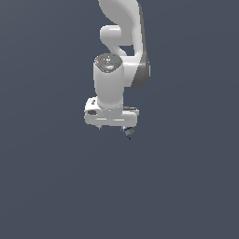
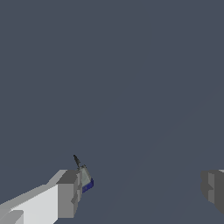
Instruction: Pick up the object and move it to a goal position.
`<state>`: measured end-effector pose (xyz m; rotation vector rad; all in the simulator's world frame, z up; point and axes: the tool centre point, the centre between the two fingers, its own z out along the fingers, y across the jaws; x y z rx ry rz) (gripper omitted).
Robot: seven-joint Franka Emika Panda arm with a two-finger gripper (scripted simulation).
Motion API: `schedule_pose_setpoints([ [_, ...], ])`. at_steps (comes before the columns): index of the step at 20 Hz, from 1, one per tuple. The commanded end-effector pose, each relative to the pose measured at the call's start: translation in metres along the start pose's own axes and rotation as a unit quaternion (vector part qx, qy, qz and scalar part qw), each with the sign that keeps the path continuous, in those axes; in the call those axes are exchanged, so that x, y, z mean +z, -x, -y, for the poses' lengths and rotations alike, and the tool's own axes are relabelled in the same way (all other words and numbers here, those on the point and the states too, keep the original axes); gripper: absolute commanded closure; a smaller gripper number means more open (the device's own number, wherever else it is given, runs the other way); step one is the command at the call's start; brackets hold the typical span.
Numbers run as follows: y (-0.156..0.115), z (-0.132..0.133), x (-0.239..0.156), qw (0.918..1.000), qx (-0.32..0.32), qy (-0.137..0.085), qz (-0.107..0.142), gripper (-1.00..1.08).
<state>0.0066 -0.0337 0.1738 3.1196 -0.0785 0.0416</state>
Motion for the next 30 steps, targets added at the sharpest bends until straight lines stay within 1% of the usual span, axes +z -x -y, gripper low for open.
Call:
schedule_pose_setpoints([
  [1, 0.000, 0.000, 0.000, 1.0000, 0.000, 0.000, 0.000, -0.92],
  [4, 0.000, -0.005, 0.001, 1.0000, -0.002, 0.002, 0.001, -0.92],
  [10, 0.000, -0.026, 0.003, 0.9999, -0.007, 0.013, 0.004, -0.92],
  [16, 0.002, -0.021, 0.007, 0.9998, -0.015, 0.012, 0.004, -0.92],
  [20, 0.008, -0.008, 0.020, 0.9992, -0.038, 0.011, 0.005, -0.92],
  [24, 0.019, 0.013, 0.039, 0.9970, -0.077, 0.007, 0.007, -0.92],
  [27, 0.031, 0.035, 0.058, 0.9932, -0.116, 0.003, 0.008, -0.92],
  [30, 0.046, 0.057, 0.077, 0.9875, -0.157, -0.002, 0.009, -0.92],
])
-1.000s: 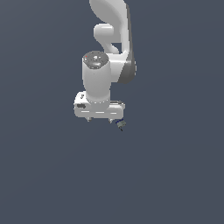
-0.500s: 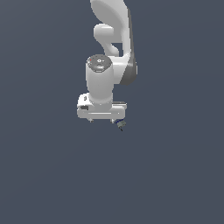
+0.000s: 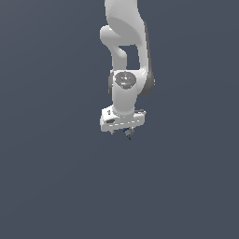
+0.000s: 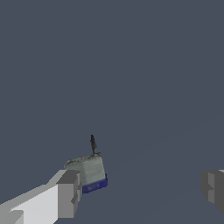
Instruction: Pick up the object and move it to a goal position.
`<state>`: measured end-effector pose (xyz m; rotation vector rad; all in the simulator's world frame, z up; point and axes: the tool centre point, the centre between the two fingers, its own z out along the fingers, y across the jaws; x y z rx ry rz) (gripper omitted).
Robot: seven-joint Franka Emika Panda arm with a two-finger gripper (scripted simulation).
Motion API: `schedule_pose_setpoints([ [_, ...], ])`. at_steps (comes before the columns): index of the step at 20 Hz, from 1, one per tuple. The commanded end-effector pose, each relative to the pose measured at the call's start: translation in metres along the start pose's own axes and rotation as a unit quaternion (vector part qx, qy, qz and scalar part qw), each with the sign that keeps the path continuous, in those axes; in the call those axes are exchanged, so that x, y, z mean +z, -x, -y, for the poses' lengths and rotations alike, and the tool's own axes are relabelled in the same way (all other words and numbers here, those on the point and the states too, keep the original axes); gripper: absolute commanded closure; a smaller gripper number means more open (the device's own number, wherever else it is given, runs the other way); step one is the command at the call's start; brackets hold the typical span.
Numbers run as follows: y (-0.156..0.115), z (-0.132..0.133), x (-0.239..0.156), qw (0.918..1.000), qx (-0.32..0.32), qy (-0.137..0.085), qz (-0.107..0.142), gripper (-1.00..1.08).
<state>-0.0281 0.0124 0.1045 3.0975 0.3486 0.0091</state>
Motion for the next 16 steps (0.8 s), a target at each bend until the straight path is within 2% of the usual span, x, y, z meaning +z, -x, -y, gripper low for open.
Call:
schedule_pose_setpoints([
  [1, 0.007, 0.020, 0.014, 0.9995, -0.033, -0.004, 0.000, -0.92],
  [8, 0.021, 0.052, 0.037, 0.9962, -0.086, -0.011, 0.000, -0.92],
  [16, 0.023, 0.056, 0.042, 0.9957, -0.092, -0.012, 0.001, -0.92],
])
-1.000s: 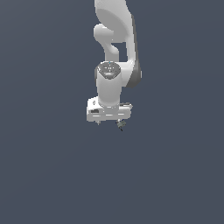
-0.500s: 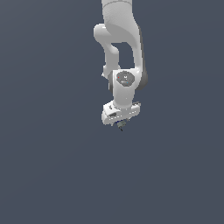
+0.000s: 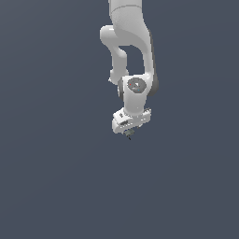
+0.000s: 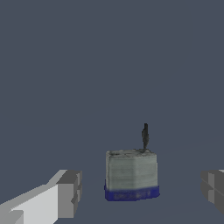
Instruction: Pick up the object and move it to a goal position.
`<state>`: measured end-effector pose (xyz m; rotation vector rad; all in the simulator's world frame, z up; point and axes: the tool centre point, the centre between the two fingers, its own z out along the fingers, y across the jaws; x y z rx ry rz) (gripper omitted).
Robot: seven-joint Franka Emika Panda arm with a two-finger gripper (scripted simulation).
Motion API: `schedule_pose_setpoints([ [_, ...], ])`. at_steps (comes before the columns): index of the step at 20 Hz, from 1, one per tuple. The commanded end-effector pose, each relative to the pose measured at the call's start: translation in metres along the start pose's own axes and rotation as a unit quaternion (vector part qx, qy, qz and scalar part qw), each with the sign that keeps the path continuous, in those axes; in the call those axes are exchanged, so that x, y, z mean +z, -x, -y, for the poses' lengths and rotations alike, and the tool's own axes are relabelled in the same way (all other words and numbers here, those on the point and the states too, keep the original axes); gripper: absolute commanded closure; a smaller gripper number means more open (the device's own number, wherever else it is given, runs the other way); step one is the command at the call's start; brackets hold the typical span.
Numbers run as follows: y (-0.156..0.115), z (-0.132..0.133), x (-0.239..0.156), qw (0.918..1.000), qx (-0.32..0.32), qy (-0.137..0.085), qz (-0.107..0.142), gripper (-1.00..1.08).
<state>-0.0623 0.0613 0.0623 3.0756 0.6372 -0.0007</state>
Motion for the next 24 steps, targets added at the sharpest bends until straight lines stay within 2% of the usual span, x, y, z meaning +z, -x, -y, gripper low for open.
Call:
schedule_pose_setpoints([
  [1, 0.000, 0.000, 0.004, 1.0000, 0.000, 0.000, 0.000, -0.92],
  [10, 0.002, 0.001, 0.043, 1.0000, -0.002, 0.000, 0.000, -0.92],
  [15, 0.001, 0.001, 0.050, 1.0000, -0.003, 0.000, 0.000, -0.92],
  [16, 0.001, 0.001, 0.050, 1.0000, -0.003, 0.000, 0.000, 1.08],
  [24, 0.001, 0.001, 0.050, 1.0000, -0.003, 0.000, 0.000, 1.08],
])
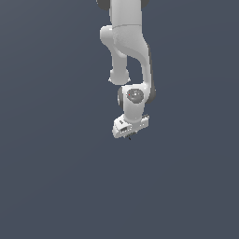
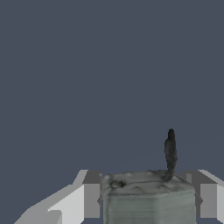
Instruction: Pick up the object and move it to a goal position.
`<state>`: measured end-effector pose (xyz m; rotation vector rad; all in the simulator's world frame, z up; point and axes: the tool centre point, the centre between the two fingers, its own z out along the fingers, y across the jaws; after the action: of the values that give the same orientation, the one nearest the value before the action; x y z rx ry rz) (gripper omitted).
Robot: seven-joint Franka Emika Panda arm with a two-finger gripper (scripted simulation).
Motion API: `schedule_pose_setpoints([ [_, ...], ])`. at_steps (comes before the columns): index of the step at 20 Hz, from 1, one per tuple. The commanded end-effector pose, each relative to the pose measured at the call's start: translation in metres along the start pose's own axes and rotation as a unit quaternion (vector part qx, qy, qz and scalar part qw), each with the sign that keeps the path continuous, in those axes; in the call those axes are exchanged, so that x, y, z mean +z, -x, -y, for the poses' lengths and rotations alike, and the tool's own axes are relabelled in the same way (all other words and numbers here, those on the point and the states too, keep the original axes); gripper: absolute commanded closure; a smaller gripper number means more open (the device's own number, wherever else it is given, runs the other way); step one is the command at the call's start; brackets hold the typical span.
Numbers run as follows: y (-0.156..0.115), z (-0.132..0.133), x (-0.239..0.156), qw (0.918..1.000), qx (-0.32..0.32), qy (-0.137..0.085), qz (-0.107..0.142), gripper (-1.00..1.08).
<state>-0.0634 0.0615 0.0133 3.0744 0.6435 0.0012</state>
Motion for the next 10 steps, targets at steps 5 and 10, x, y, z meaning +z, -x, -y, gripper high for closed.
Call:
schedule_pose_setpoints([
  [5, 0.000, 0.001, -0.002, 1.0000, 0.000, 0.000, 0.000, 1.08],
  [10, 0.001, 0.003, -0.016, 1.0000, 0.000, 0.000, 0.000, 1.08],
])
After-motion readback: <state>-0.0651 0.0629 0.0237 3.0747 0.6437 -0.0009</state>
